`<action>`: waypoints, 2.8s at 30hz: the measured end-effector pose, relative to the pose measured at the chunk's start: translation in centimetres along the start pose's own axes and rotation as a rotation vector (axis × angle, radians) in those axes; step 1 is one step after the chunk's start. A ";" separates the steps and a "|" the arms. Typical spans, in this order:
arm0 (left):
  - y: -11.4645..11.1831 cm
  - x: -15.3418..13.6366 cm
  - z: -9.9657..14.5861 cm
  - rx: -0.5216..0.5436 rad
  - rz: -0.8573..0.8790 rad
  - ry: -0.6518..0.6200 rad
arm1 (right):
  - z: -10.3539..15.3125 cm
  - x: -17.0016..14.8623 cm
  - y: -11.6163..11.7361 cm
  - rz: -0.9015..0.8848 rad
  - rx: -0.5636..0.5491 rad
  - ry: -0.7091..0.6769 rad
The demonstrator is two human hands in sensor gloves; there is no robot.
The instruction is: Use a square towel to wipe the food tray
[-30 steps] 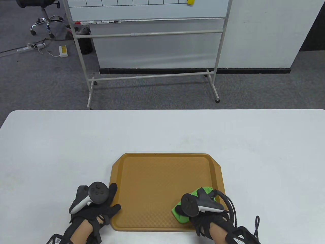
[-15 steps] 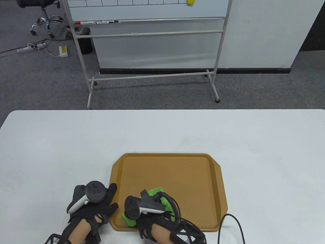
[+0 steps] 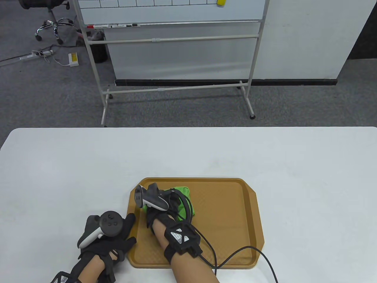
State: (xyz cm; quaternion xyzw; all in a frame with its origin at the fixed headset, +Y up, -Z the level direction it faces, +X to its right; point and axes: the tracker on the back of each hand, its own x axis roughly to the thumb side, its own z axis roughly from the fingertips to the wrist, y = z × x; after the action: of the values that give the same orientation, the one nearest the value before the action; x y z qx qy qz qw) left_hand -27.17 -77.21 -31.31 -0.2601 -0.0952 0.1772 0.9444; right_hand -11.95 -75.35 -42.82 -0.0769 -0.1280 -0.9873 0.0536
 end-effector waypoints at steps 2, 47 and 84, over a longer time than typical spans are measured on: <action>0.0 -0.1 0.0 0.002 0.010 -0.001 | -0.8 0.0 -0.2 -0.011 -0.002 0.033; -0.2 0.2 0.0 -0.005 -0.009 0.015 | 14.3 -16.5 4.3 0.031 0.133 0.089; -0.4 0.2 0.1 -0.016 -0.026 0.013 | 0.4 -12.8 1.4 -0.063 0.051 0.333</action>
State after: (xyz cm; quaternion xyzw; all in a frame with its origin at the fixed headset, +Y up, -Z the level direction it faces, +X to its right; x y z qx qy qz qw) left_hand -26.86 -77.37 -31.01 -0.2673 -0.0940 0.1625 0.9451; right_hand 0.84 -75.51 -44.24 0.0930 -0.1447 -0.9841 0.0452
